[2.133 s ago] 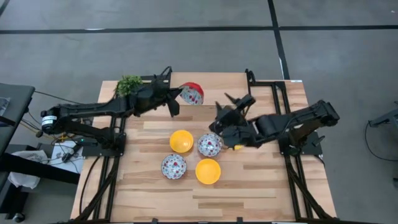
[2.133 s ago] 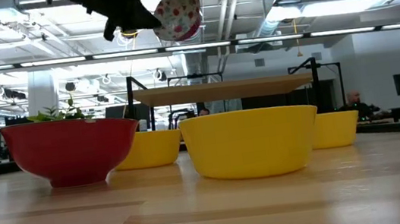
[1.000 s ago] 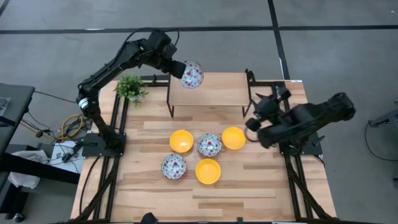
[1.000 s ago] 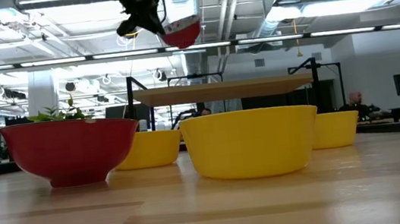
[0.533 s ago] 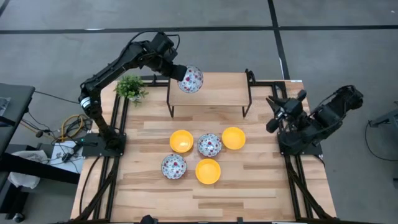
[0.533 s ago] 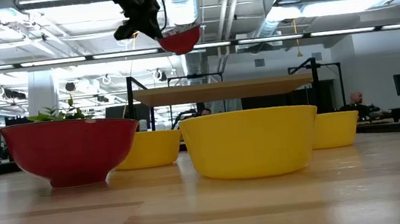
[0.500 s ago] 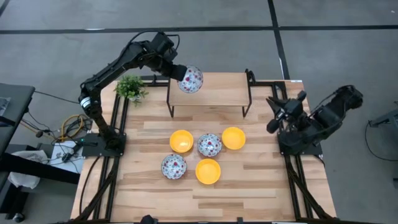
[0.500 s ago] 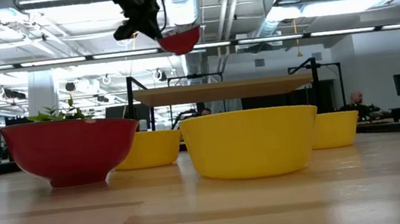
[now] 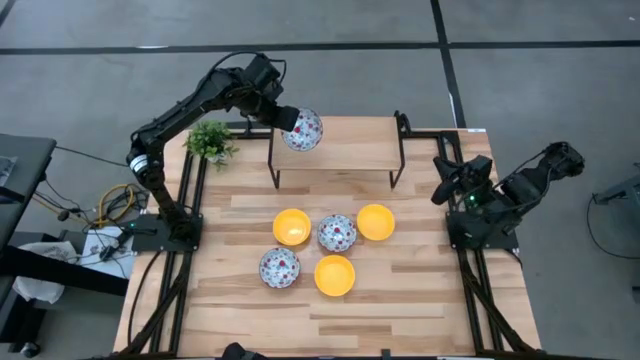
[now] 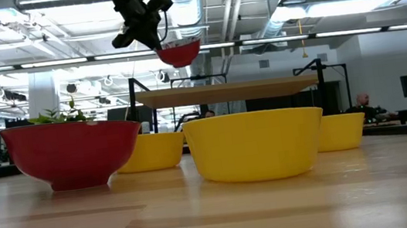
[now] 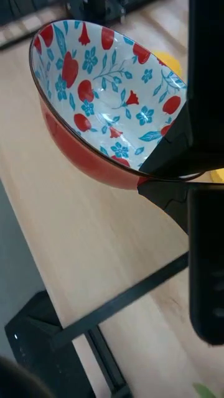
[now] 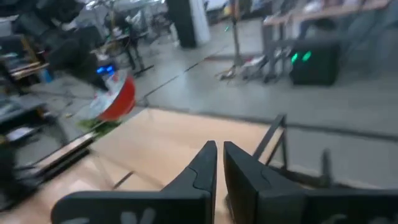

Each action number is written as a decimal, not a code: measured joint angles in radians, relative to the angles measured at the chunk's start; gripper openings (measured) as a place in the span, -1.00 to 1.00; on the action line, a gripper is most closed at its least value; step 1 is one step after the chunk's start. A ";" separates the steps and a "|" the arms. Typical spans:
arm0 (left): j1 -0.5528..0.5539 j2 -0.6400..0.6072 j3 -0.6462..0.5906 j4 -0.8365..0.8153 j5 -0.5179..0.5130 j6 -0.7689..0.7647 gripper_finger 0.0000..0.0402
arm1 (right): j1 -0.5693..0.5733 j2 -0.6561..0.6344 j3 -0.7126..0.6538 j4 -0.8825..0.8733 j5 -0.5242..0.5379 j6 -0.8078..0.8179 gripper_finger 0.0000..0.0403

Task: Pick & Place Mini bowls
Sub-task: Put the right white bowl on the shelf

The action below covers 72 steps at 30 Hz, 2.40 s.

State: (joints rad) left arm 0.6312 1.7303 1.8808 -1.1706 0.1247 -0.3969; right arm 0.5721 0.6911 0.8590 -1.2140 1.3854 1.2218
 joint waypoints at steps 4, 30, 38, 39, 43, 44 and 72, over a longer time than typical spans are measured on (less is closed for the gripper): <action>0.000 0.000 0.000 0.005 -0.021 0.023 -0.98 | -0.042 0.003 -0.003 0.047 -0.005 -0.094 -0.86; 0.110 0.108 0.000 -0.032 0.183 -0.108 -0.97 | -0.596 -0.200 -0.245 1.027 -1.091 -1.308 -0.90; 0.122 0.096 0.000 -0.077 0.174 -0.164 -0.97 | -0.658 -0.212 -0.340 1.132 -1.178 -1.275 -0.92; 0.122 0.096 0.000 -0.076 0.175 -0.172 -0.97 | -0.662 -0.208 -0.343 1.137 -1.179 -1.274 -0.92; 0.122 0.096 0.000 -0.076 0.175 -0.203 -0.98 | -0.673 -0.191 -0.344 1.143 -1.181 -1.274 -0.92; 0.122 0.096 0.000 -0.075 0.174 -0.213 -0.98 | -0.673 -0.186 -0.345 1.143 -1.181 -1.274 -0.92; 0.103 0.148 0.003 -0.071 0.157 -0.274 -0.98 | -0.673 -0.104 -0.345 1.199 -1.203 -1.248 -0.92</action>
State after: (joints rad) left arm 0.7340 1.8782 1.8835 -1.2417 0.2819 -0.6705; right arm -0.1009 0.5873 0.5144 -0.0154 0.1825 -0.0257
